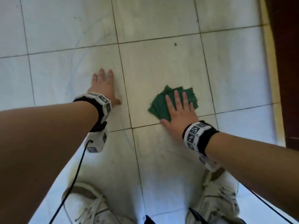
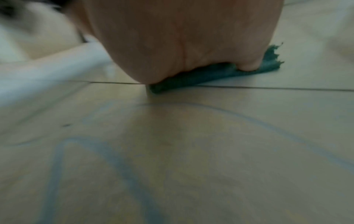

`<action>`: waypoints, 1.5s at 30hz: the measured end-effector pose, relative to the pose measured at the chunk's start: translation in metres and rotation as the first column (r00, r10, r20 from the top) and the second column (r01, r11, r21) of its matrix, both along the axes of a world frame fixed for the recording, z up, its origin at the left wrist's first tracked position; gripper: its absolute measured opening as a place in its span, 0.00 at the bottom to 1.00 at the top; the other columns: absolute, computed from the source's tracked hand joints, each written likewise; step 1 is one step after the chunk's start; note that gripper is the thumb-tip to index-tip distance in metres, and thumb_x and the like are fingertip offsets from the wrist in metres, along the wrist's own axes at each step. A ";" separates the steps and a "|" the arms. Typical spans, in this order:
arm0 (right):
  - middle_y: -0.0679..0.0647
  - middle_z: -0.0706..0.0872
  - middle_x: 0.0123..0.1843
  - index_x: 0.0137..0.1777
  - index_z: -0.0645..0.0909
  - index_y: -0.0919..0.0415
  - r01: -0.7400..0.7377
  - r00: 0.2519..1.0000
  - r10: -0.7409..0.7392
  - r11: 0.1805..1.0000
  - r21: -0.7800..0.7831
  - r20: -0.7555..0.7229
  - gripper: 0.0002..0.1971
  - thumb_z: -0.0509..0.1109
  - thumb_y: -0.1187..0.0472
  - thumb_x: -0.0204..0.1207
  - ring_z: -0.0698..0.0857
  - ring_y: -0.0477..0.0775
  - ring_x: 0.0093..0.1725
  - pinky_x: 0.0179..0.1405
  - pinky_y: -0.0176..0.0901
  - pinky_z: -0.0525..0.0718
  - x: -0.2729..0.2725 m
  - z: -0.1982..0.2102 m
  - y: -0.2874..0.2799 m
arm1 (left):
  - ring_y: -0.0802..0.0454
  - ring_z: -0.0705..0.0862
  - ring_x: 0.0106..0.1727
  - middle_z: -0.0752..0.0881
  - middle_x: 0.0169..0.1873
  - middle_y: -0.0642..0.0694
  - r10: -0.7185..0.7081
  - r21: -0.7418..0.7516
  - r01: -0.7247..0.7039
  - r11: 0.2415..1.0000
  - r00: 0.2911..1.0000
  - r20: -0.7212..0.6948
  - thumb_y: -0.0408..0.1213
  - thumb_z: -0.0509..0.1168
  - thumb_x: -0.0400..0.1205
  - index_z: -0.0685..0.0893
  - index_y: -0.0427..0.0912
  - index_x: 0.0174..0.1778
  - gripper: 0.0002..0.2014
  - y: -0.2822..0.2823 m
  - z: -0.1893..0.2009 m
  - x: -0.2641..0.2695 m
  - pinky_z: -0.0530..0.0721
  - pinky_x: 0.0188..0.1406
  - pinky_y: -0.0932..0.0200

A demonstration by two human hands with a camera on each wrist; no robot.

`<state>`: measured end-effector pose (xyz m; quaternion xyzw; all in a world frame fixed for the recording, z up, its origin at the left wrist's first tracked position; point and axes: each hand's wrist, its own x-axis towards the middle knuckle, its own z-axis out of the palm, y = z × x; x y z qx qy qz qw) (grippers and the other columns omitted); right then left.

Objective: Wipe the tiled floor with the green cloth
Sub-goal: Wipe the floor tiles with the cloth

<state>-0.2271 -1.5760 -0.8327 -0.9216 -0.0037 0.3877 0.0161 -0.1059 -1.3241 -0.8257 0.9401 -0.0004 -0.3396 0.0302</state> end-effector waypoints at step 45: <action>0.66 0.18 0.81 0.83 0.22 0.56 0.031 0.998 -0.031 1.000 -0.008 -0.046 0.45 0.50 0.36 0.85 0.26 0.74 0.82 0.83 0.72 0.41 -0.038 0.008 0.032 | 0.42 0.44 0.87 0.40 0.87 0.47 -0.347 -0.002 0.348 0.937 0.932 -0.110 0.47 0.79 0.74 0.47 0.50 0.87 0.54 -0.002 0.015 -0.046 0.68 0.79 0.36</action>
